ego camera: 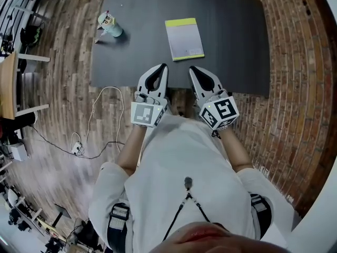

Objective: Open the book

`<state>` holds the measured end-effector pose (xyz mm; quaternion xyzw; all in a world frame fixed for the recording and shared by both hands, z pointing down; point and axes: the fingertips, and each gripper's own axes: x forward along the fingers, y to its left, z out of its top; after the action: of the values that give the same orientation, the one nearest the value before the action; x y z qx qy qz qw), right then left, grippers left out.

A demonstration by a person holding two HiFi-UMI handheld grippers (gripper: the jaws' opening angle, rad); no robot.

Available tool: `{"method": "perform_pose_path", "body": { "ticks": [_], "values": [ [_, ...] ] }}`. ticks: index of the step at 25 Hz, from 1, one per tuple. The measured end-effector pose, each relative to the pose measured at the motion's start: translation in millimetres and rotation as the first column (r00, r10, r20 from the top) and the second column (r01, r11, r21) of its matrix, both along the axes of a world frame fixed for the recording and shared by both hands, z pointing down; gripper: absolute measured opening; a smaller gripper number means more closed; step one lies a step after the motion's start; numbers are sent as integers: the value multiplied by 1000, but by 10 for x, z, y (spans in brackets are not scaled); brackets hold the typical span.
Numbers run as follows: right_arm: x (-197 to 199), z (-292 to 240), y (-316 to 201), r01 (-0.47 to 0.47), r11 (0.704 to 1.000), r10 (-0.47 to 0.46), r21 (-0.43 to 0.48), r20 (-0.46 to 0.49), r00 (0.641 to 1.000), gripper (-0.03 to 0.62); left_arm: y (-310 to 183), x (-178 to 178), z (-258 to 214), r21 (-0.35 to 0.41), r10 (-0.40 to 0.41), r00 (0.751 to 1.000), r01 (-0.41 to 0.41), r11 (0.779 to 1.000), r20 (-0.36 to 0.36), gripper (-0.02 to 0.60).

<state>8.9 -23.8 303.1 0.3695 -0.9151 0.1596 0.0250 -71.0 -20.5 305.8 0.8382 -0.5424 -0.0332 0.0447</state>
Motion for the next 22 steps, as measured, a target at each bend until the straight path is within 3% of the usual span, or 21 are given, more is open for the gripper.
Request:
{"method": "perform_pose_path", "body": {
  "ticks": [11, 22],
  "values": [
    [-393, 39, -563, -44, 999, 44, -6, -42, 998, 37, -598, -373, 99, -12, 52, 998, -53, 999, -21, 23],
    [-781, 318, -1234, -102, 994, 100, -26, -79, 992, 37, -1255, -583, 323, -25, 163, 987, -163, 986, -4, 23]
  ]
}}
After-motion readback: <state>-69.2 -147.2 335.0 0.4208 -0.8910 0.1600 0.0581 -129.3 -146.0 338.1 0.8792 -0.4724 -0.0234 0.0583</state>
